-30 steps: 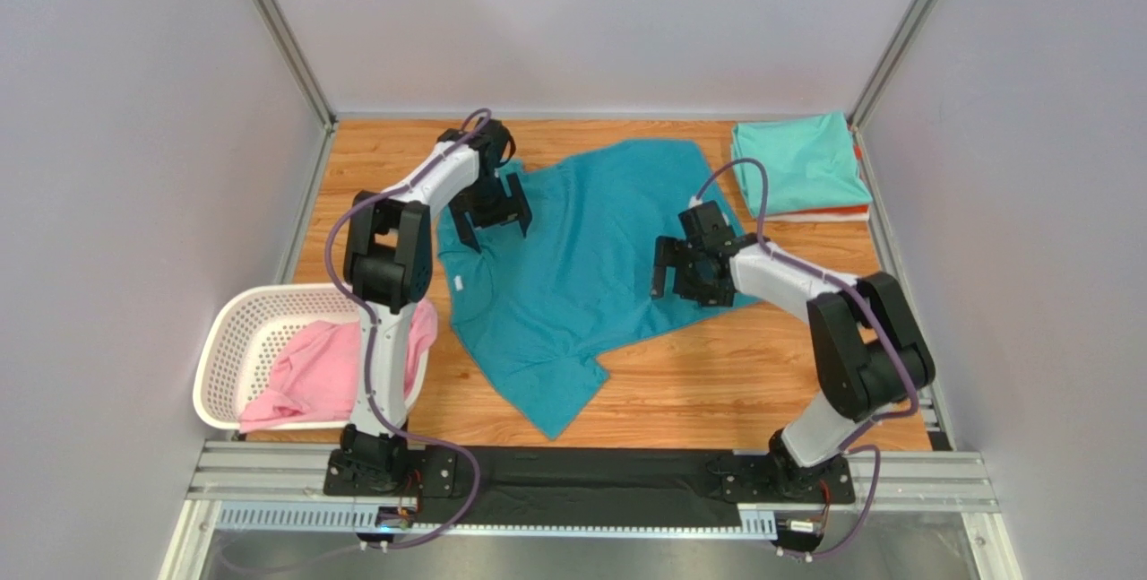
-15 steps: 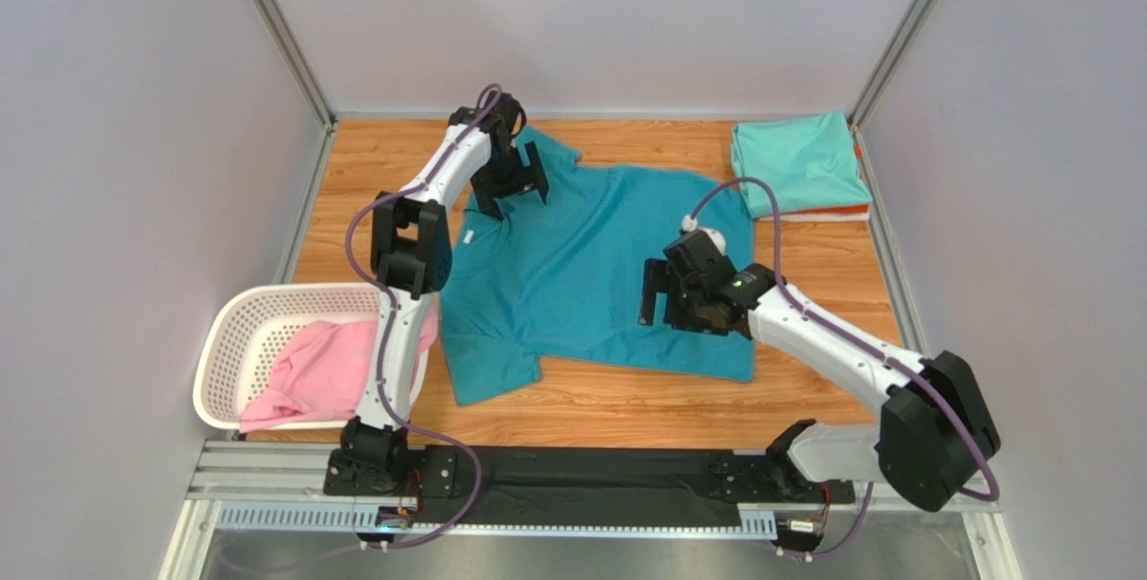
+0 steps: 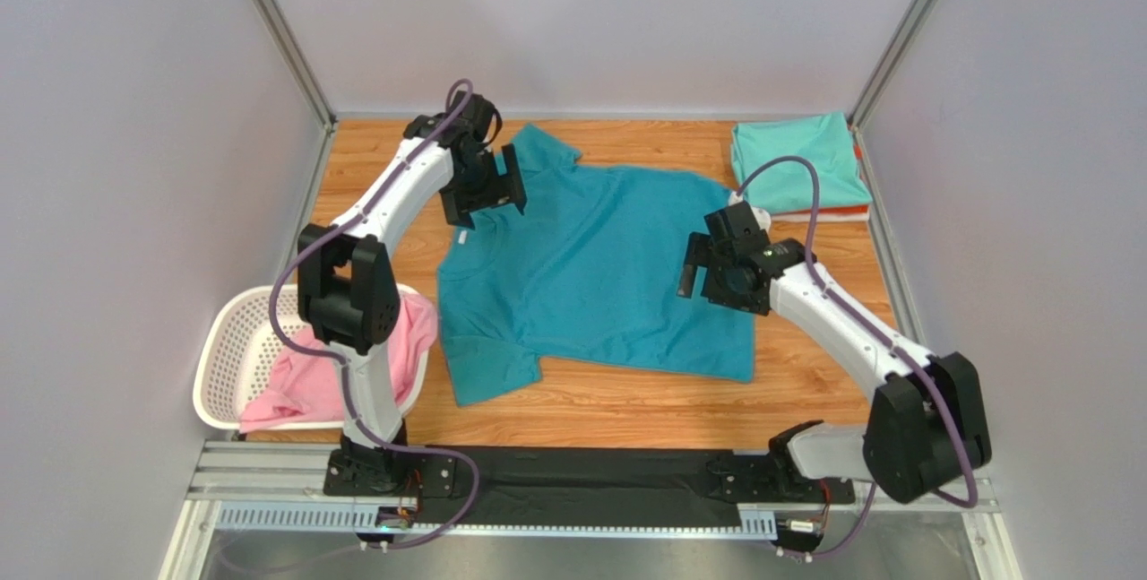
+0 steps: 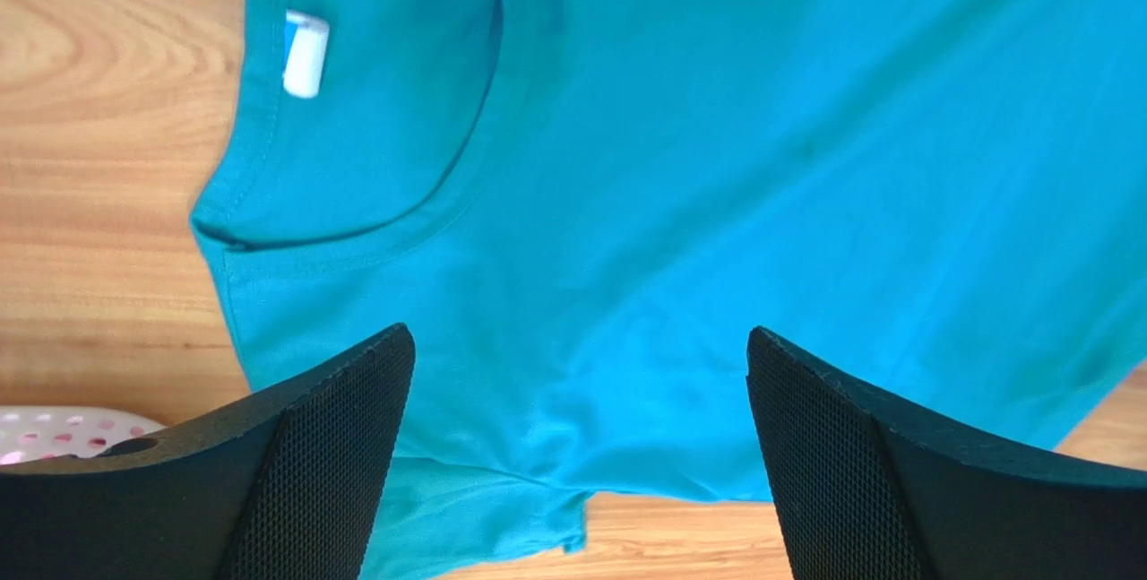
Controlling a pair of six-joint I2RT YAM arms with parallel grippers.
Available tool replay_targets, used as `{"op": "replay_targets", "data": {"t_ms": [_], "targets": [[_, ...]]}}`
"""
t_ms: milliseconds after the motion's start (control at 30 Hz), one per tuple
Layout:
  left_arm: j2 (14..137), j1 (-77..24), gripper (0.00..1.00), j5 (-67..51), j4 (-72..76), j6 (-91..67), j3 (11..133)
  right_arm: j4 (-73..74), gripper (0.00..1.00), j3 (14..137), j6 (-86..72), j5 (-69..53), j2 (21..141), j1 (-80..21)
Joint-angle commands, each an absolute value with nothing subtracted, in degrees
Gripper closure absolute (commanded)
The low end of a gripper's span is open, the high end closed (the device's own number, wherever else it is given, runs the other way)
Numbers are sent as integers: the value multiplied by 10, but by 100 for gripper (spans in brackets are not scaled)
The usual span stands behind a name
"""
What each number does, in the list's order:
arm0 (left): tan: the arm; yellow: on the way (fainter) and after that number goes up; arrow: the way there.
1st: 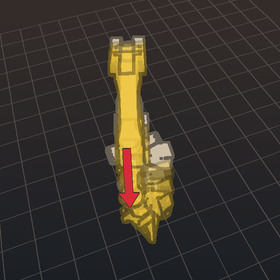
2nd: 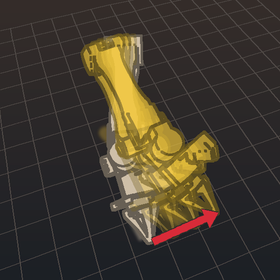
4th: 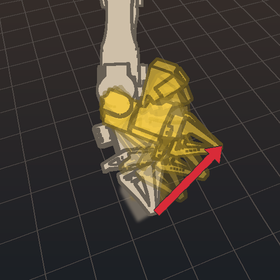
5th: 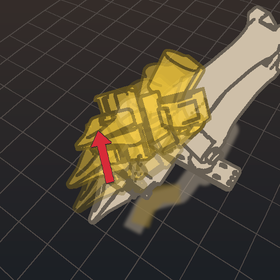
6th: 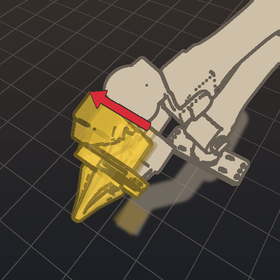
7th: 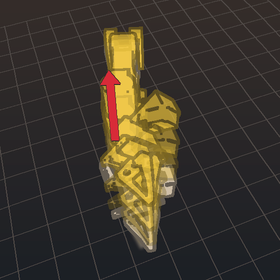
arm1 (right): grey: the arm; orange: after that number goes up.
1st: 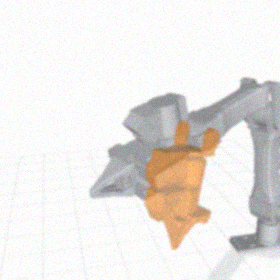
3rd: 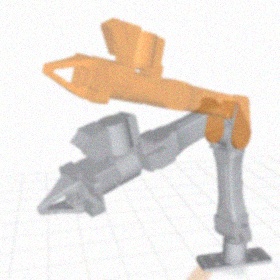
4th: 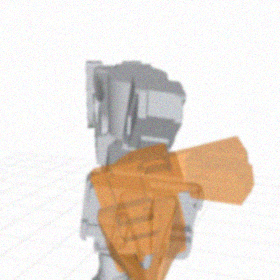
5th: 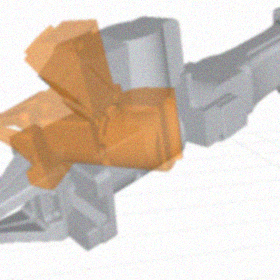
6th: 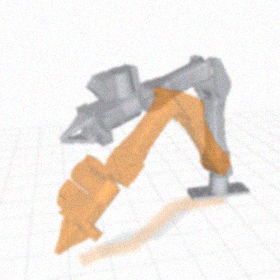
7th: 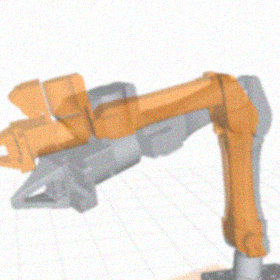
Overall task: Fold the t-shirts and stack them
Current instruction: Flatten the tshirt out
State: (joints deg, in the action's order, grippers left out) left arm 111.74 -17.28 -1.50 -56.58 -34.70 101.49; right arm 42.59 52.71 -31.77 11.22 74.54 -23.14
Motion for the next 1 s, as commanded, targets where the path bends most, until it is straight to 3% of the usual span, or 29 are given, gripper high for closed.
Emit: {"op": "replay_targets", "data": {"t_ms": [0,433,567,967], "targets": [[1121,-176,0,-11,-529,-344,965,405,0,590,-280,111,808,-208],[1278,-174,0,-11,-555,-333,1107,415,0,858,-234,112,1112,-156],[1331,-152,0,-2,-603,-344,1152,419,0,909,-222,101,1164,-157],[1336,-101,0,50,-634,-358,1143,410,0,1000,-229,-18,1271,-158]]}}
